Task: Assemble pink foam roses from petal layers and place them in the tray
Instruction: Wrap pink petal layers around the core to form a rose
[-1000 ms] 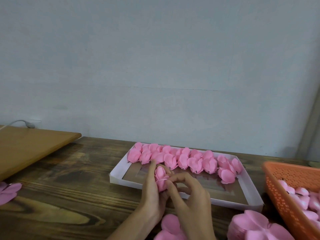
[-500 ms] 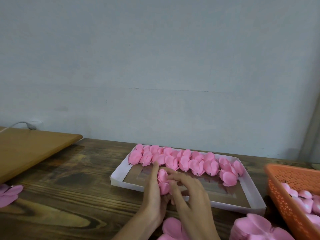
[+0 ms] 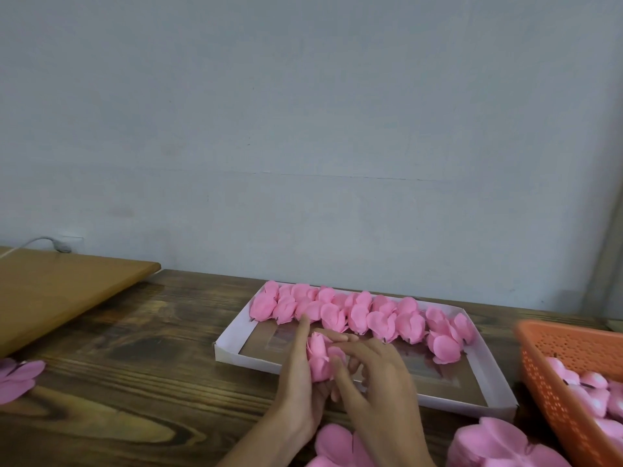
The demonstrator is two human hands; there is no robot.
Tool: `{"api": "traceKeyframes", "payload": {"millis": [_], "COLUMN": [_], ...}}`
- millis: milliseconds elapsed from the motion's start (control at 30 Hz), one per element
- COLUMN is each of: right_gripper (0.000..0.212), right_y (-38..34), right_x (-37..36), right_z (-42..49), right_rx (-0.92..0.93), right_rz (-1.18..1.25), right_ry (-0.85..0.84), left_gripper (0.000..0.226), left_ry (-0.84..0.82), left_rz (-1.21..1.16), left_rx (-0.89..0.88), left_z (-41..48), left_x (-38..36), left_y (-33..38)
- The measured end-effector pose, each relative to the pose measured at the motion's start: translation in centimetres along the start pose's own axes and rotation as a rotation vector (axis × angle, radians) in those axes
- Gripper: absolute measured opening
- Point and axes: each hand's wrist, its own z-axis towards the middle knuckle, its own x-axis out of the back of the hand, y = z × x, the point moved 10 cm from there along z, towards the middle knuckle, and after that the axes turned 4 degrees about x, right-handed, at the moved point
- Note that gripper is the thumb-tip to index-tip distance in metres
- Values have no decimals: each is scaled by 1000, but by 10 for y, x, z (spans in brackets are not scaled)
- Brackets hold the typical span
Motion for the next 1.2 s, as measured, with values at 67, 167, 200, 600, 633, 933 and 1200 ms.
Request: {"api": "traceKeyframes", "payload": {"millis": [67,167,200,600,633,933,1200], "right_gripper": [21,13,15,37,35,29,27], "right_y": [6,23,27,18,19,32,31], "right_x": [3,2,1,-15,-14,3,12], "right_z": [0,-2,-3,-5,-5,-8,2], "right_rx": [-47,-180,-206,-178,-176,-187,-216], "right_rz": [70,203,241,333,325,247,391], "right_ry": [39,68,71,-66,-50,127,129], "left_gripper": [63,71,68,62,62,64,51], "left_ry": [19,-10,-13,100,93,-240,-510], "left_rz": [29,73,75,-34,-24,131,134], "left_rx": [-3,-15,-24,18,20,11,-5], "left_z": [-2,-6,-7,-3,-3,-10,-17], "left_x": [-1,-6,-7,8,8,-25,-39], "left_y": [1,3,5,1,0,-3,11]}}
